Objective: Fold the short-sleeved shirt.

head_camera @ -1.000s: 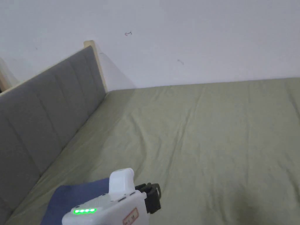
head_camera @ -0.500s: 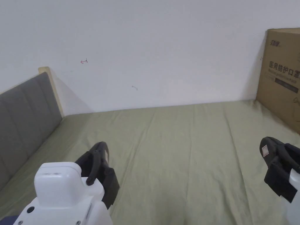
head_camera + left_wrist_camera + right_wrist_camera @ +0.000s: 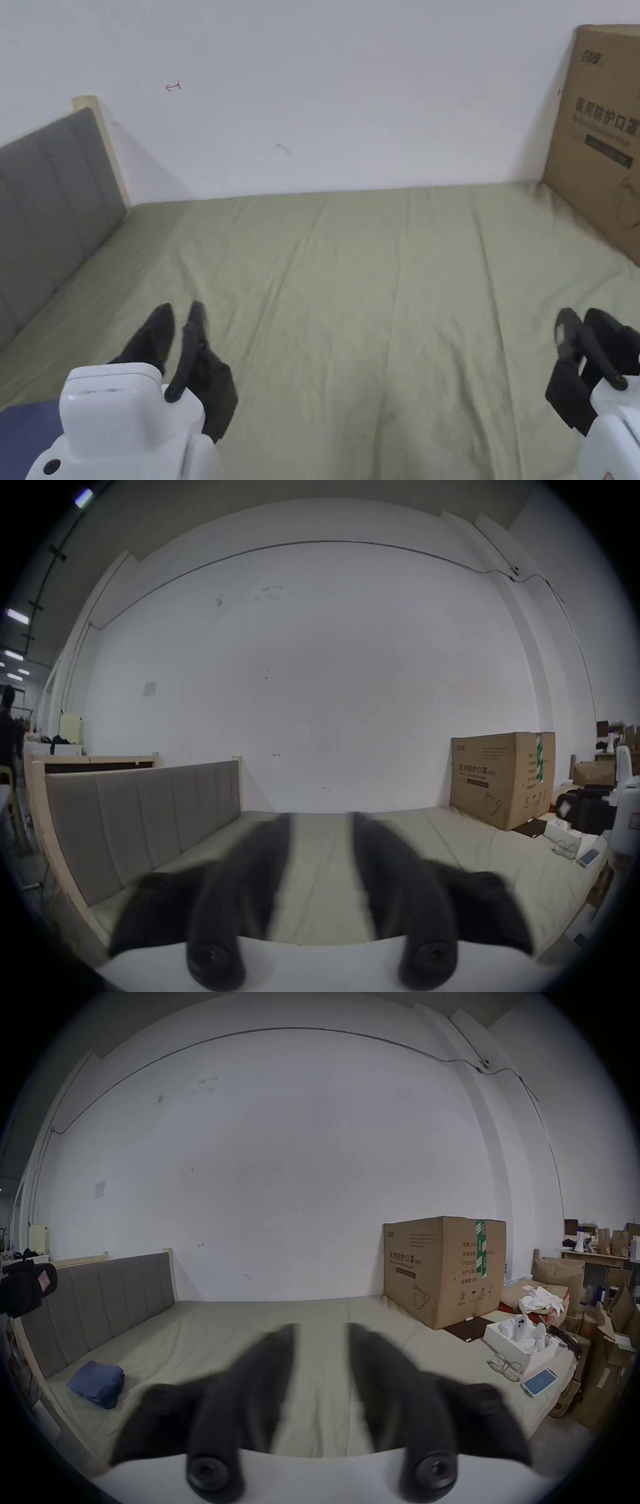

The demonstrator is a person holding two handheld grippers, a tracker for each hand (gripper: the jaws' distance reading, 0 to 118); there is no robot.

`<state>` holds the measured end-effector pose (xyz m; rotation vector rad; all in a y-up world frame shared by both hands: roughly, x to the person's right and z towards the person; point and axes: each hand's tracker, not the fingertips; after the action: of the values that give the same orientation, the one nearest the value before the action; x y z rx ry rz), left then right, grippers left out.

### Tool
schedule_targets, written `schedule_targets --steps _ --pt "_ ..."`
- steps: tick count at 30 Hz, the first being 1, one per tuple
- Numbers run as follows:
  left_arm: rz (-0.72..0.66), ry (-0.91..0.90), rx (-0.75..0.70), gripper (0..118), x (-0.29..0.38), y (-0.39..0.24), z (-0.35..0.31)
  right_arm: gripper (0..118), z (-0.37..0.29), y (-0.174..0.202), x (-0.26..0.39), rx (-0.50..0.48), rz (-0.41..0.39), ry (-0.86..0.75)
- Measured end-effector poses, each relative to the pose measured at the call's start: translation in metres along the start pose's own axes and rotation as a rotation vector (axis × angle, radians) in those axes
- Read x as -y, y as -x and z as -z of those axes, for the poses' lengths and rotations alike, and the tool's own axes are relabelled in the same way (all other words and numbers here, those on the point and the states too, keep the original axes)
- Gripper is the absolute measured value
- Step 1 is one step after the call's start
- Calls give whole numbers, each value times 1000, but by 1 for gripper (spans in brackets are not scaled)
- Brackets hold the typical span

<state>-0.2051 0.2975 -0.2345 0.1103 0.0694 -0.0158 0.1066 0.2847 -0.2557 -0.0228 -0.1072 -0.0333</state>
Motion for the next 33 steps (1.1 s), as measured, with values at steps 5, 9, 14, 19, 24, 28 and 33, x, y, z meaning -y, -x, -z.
schedule_targets --steps 5,9,14,19,24,28,33 --pt "-11 19 24 118 0 3 1 118 1 3 1 -58 61 12" --pt "-11 16 15 118 -2 5 3 118 3 10 0 12 -25 -1" --pt "-1 38 79 118 -4 7 5 118 5 11 -2 -6 -6 8" --pt "-12 62 117 118 -2 5 4 118 6 15 -2 -14 -18 8" --pt "-24 92 119 118 -3 2 8 118 5 19 -3 -27 -29 23" --pt "-18 101 126 118 -3 1 7 118 6 20 -2 -28 -30 35" --pt "8 189 34 118 -6 -9 16 118 8 20 -1 -23 -38 47"
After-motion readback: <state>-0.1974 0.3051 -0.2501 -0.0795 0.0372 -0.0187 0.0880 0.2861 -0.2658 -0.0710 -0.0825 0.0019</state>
